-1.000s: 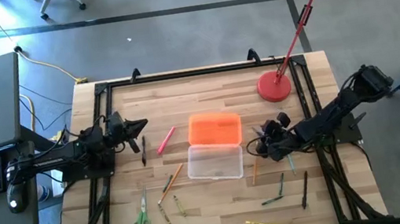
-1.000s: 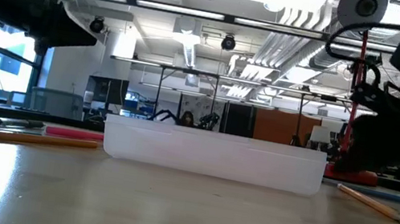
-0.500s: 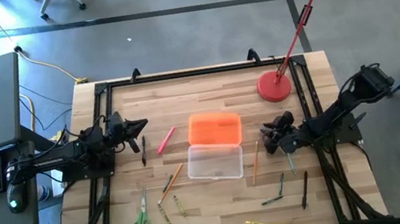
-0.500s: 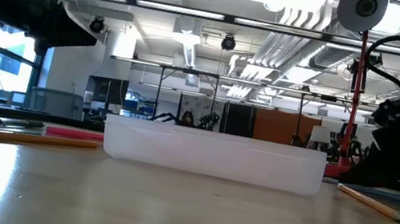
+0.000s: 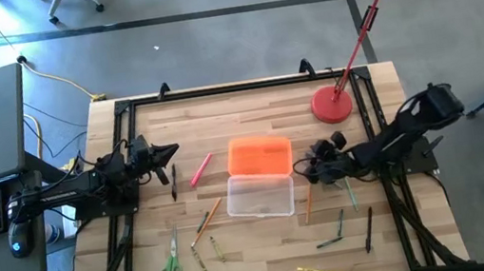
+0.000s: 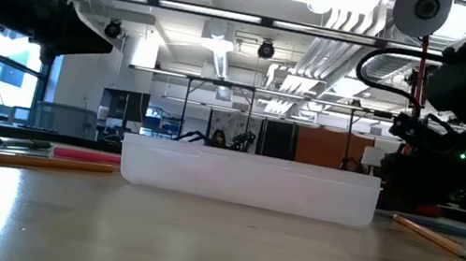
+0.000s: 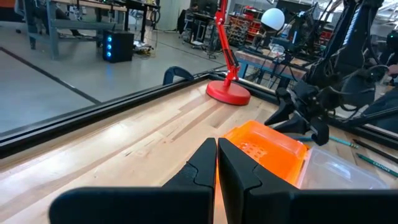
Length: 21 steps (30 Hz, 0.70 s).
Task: Pick & place school supplies into a supply box
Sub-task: Put the blue pencil into the supply box
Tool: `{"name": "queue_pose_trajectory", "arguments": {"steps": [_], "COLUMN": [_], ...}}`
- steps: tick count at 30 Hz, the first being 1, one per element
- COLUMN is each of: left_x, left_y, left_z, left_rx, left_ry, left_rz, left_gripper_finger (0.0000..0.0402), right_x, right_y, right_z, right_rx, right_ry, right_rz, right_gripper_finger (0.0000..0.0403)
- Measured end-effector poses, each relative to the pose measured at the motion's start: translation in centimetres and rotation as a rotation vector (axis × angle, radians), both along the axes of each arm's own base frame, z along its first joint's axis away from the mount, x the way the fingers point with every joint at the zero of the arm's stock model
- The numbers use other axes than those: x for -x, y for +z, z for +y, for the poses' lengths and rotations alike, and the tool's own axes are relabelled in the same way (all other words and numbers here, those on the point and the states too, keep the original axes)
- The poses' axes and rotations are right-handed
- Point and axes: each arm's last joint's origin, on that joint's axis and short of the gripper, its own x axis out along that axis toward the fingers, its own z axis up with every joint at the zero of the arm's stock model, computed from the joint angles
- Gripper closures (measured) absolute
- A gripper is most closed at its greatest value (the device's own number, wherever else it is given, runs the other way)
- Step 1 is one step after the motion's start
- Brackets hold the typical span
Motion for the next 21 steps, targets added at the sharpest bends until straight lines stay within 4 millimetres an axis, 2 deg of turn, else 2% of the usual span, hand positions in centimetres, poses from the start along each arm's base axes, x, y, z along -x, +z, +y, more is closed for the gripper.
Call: {"name": "queue_pose_trajectory", "arguments": {"steps": [5, 9, 15, 21], "left_x": [0.0, 0.0, 0.0, 0.0], "left_y": [0.0, 0.0, 0.0, 0.0], "left_z": [0.0, 0.0, 0.0, 0.0], "left_rx": [0.000, -0.002, -0.003, -0.001], "left_ry": [0.000, -0.001, 0.000, -0.001], "left_rz": [0.000, 0.001, 0.001, 0.000], "left_gripper_finger": [0.0357, 0.0357, 0.0357, 0.0357], "right_x": [-1.0, -1.3, -1.5, -1.7], "right_y": [-1.5, -1.8, 0.0, 2.7], "right_z": [-0.1, 0.3, 0.8, 1.1], "right_rx": [0.037, 0.105, 0.165, 0.130], "right_ry": [-0.035, -0.041, 0.086, 0.186], "right_rz": [-0.003, -0.023, -0.005, -0.088], "right_gripper_finger": [0.0277, 0.0281, 0.0295, 0.0308]}}
